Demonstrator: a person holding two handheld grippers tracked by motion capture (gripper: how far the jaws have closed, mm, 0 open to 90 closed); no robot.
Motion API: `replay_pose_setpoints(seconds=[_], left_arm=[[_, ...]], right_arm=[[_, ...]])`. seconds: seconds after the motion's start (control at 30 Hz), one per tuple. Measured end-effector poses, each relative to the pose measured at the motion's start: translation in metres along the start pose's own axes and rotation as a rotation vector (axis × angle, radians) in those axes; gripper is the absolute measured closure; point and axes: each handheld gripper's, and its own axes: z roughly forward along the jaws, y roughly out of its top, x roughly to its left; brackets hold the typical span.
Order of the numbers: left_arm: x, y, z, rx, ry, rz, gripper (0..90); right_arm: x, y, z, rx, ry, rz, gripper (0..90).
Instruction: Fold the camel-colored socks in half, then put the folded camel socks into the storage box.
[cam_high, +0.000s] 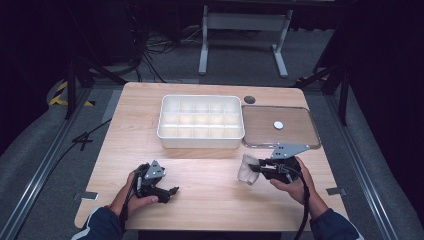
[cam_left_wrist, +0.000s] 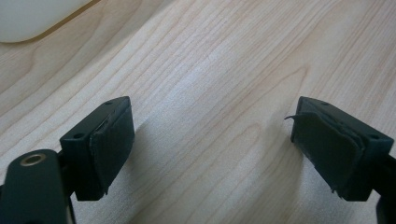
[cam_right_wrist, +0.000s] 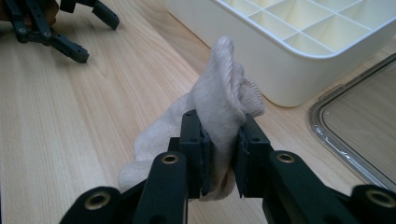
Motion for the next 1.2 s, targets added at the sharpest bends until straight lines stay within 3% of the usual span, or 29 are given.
replay_pose_setpoints(seconds=[0.63, 0.77, 1.2], left_arm=[[0.0, 0.0, 0.0, -0.002, -0.002, 0.002, 13.8], [0.001, 0.001, 0.001, 0.002, -0.004, 0.022, 13.0], [0.0, 0.002, 0.002, 0.003, -0.005, 0.016, 12.4]], right_arm=[[-0.008, 0.003, -0.013, -0.048, -0.049, 0.021, 75.4], [-0.006, 0.003, -0.019, -0.059, -0.059, 0.013, 75.5], [-0.008, 0.012, -0.027, -0.087, -0.079, -0.001, 75.6]])
